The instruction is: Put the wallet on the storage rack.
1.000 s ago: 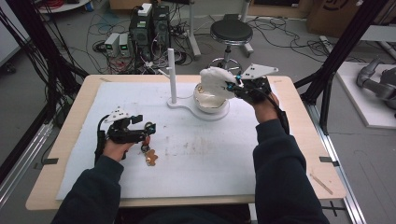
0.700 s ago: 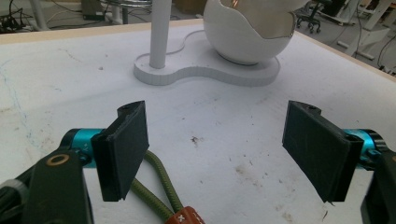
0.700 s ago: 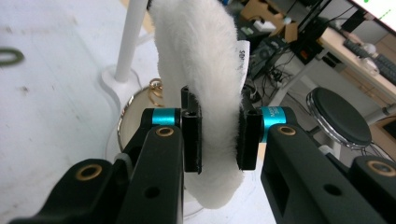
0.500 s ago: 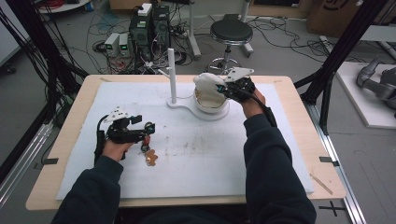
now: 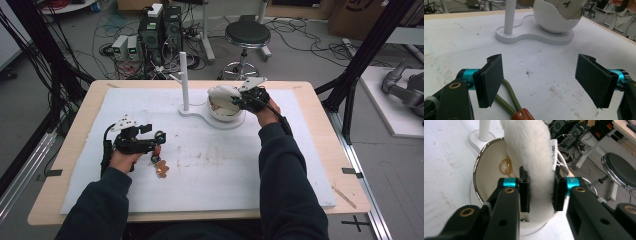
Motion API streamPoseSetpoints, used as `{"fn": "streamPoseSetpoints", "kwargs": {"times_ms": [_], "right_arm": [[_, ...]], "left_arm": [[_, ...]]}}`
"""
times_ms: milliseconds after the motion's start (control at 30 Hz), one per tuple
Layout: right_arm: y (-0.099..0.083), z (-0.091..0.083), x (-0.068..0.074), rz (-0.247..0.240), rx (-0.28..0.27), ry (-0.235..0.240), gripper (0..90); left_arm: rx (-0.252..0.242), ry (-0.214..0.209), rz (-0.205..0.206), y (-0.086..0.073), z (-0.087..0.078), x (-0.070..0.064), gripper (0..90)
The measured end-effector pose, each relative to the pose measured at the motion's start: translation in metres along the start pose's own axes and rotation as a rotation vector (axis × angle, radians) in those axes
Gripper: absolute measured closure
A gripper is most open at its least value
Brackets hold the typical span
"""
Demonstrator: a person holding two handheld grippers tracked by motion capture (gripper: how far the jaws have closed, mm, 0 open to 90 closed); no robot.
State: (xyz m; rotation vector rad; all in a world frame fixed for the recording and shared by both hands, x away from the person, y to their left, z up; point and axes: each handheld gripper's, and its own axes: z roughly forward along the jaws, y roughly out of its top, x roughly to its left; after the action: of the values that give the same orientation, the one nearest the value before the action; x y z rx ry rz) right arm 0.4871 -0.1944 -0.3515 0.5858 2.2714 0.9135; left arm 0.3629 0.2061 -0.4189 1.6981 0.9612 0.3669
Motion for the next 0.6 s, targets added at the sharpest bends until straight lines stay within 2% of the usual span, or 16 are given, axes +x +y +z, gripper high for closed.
{"fn": "streamPoseSetpoints", "kwargs": {"times_ms": [33,100,167,300,367,433,500,567,600], "right_arm": [[0.000,-0.002,-0.001,0.019,0.001,-0.002,61.4],[-0.002,-0.007,-0.003,0.053,-0.012,0.008,59.2],[-0.004,-0.014,-0.004,0.091,-0.026,0.017,51.9],[-0.010,-0.035,-0.012,0.213,-0.082,0.063,44.5],[-0.013,-0.047,-0.016,0.272,-0.093,0.110,42.2],[-0.015,-0.060,-0.018,0.292,-0.078,0.092,37.8],[-0.018,-0.071,-0.018,0.330,-0.083,0.093,34.7],[-0.028,-0.083,-0.014,0.357,-0.127,0.060,28.7],[-0.032,-0.088,-0.012,0.367,-0.106,0.054,25.1]], "left_arm": [[-0.001,0.000,0.000,0.000,0.000,0.000,22.6],[-0.002,0.002,-0.001,0.000,-0.001,0.000,22.6],[-0.003,0.008,-0.003,0.000,-0.001,0.001,22.6],[-0.003,0.011,-0.017,-0.001,-0.002,0.002,22.6],[-0.005,0.016,-0.023,-0.001,-0.003,0.002,22.6],[-0.005,0.020,-0.024,-0.001,-0.003,0.002,22.5],[-0.006,0.033,-0.028,-0.001,-0.004,0.003,22.3],[-0.008,0.042,-0.031,-0.001,-0.005,0.004,19.8],[-0.008,0.053,-0.027,-0.001,-0.006,0.004,19.5]]}}
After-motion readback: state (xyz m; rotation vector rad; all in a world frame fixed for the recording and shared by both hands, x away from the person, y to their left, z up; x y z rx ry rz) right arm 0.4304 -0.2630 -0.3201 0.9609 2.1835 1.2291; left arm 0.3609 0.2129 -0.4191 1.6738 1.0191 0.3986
